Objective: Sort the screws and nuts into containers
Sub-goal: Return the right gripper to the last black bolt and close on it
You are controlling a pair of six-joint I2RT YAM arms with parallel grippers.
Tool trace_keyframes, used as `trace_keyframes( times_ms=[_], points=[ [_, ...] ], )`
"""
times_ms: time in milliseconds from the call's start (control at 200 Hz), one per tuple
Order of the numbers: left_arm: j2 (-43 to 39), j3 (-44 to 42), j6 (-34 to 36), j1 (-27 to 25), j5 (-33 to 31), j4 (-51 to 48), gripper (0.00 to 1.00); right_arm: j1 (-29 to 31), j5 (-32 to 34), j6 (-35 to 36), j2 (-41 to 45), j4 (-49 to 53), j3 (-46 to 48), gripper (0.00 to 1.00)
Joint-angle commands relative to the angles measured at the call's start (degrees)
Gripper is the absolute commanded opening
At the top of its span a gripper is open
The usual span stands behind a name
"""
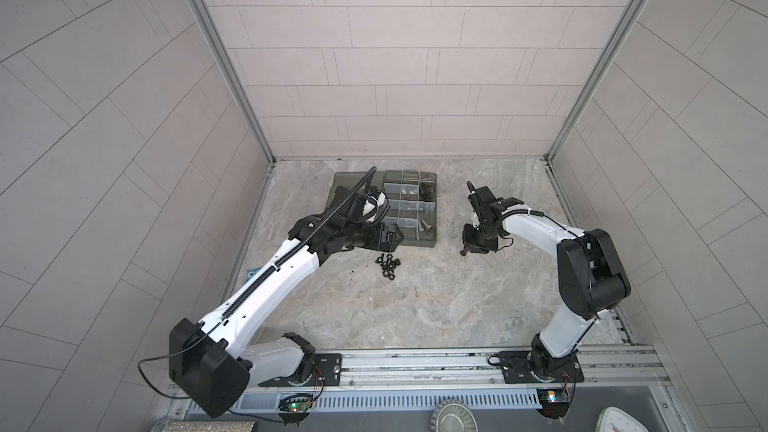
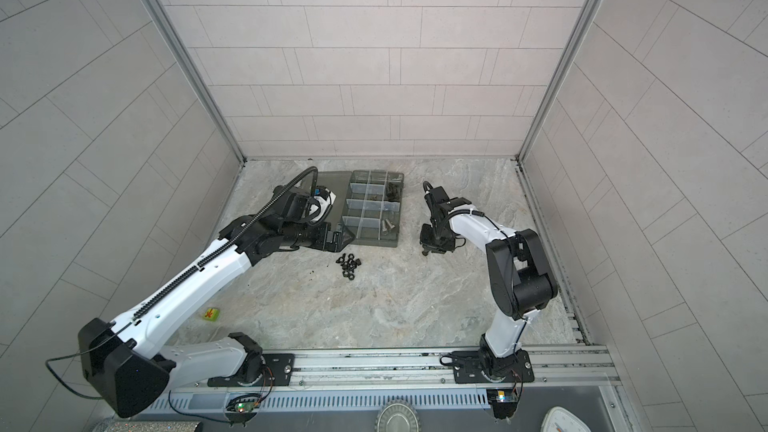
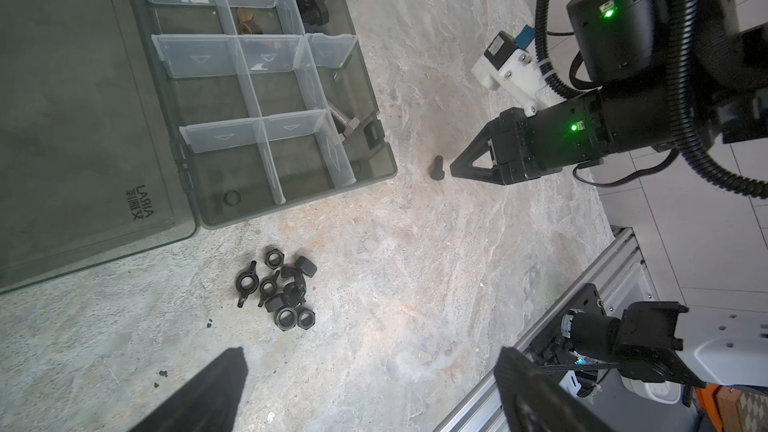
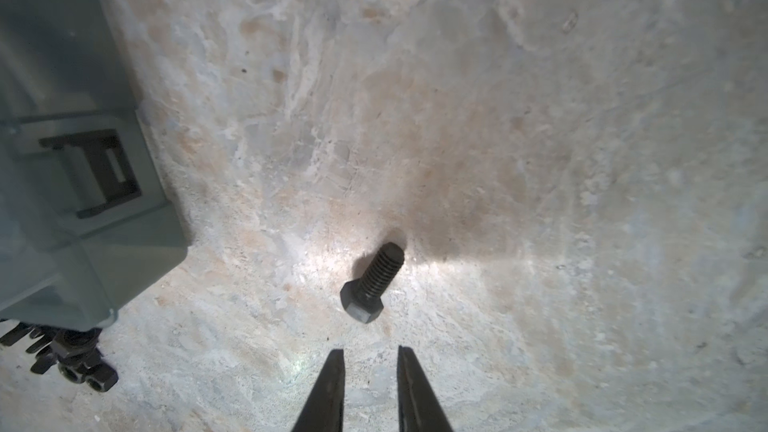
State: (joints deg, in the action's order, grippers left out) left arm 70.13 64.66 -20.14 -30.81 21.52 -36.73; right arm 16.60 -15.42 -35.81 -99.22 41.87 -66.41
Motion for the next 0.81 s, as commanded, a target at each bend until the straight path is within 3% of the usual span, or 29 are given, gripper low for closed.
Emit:
trace_keyframes(
  times_ms=[0, 801],
  points=[
    [-1.14, -0.42, -0.34, -0.31, -1.11, -0.53, 1.00, 0.23, 1.63, -1.67, -1.85, 1.00, -1.40, 0.26],
    [3.80, 3.83, 3.39, -0.31, -2.09, -1.59, 1.00, 0.01, 0.68, -1.94, -8.36, 3.63, -6.89, 0.24]
  ],
)
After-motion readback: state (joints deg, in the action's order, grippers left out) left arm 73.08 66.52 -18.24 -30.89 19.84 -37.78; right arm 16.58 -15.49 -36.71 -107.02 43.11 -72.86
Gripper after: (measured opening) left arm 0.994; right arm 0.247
